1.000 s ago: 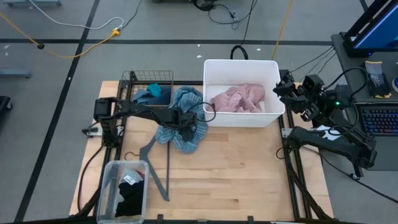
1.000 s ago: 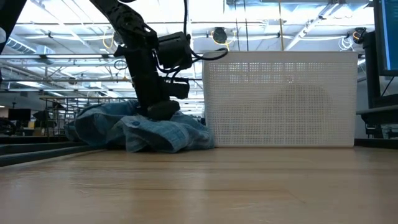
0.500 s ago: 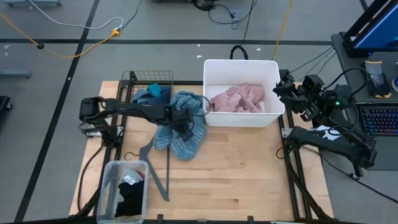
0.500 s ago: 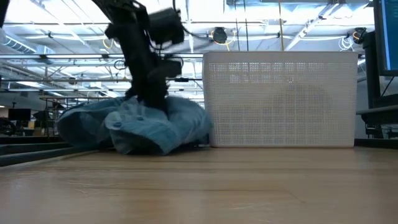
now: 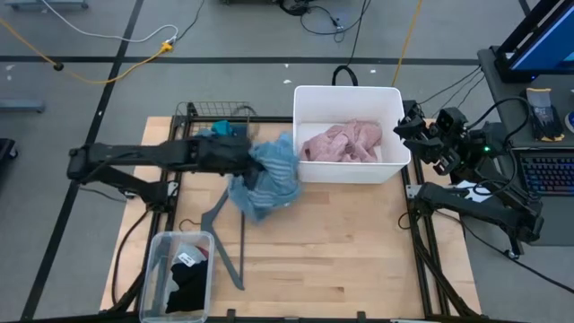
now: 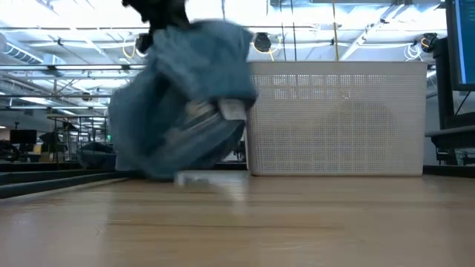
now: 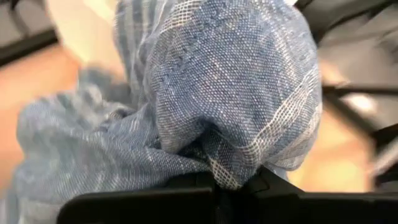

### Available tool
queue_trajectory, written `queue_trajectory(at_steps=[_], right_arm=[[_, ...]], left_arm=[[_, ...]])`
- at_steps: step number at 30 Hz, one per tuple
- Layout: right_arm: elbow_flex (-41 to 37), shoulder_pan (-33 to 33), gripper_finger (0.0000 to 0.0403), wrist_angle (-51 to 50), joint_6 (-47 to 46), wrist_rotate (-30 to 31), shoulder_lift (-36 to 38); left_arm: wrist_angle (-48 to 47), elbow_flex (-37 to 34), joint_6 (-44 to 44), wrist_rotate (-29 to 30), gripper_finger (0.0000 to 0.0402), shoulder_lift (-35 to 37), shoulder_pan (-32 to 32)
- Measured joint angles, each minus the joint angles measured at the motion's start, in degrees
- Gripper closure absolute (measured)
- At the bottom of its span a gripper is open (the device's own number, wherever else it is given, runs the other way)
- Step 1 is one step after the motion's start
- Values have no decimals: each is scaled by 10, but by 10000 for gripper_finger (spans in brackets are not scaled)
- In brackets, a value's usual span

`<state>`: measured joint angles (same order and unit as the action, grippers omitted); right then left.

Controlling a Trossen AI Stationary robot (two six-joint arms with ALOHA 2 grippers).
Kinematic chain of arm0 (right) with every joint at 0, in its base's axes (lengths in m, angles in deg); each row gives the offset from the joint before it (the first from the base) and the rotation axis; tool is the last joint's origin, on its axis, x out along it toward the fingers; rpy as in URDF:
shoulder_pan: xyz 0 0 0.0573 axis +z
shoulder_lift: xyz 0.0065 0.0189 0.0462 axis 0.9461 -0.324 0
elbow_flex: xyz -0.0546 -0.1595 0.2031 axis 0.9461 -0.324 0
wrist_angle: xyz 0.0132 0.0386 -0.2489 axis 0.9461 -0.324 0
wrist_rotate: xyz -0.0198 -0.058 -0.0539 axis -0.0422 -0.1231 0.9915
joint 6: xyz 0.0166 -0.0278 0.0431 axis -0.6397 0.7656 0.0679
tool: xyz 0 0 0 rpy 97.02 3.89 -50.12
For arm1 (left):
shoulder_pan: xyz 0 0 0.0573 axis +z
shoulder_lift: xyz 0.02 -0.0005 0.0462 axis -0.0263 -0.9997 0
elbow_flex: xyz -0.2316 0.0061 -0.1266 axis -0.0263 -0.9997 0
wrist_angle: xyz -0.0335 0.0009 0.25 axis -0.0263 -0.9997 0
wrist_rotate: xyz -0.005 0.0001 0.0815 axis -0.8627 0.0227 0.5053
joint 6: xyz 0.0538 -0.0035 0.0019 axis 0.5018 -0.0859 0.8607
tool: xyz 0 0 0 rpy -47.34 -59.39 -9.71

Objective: Pick & Place Cloths
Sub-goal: Put the blue striped shirt into the white laundry bin

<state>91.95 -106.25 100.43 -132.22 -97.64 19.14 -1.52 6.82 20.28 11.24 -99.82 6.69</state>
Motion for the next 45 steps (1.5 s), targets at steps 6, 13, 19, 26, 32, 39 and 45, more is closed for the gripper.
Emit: queue_trajectory(at_steps=[6,13,19,26,32,39,45], right_arm=[[0,0,202,0,0,0,0],[0,0,202,1,0,0,0],[0,0,202,1,0,0,0],[0,0,202,-3,0,0,0],[0,6,202,-12,0,-44,-18],[0,76,202,8,24,-46,-71],[0,130,202,74,32,-45,-135]], left_arm=[[80,0,-19,3,396,83,-25],[189,1,-22,12,396,142,-55],[306,1,-20,7,396,160,-66],[330,63,18,4,396,159,-74],[322,178,95,3,396,122,-84],[250,338,146,3,396,49,-85],[209,465,181,2,396,-16,-75]])
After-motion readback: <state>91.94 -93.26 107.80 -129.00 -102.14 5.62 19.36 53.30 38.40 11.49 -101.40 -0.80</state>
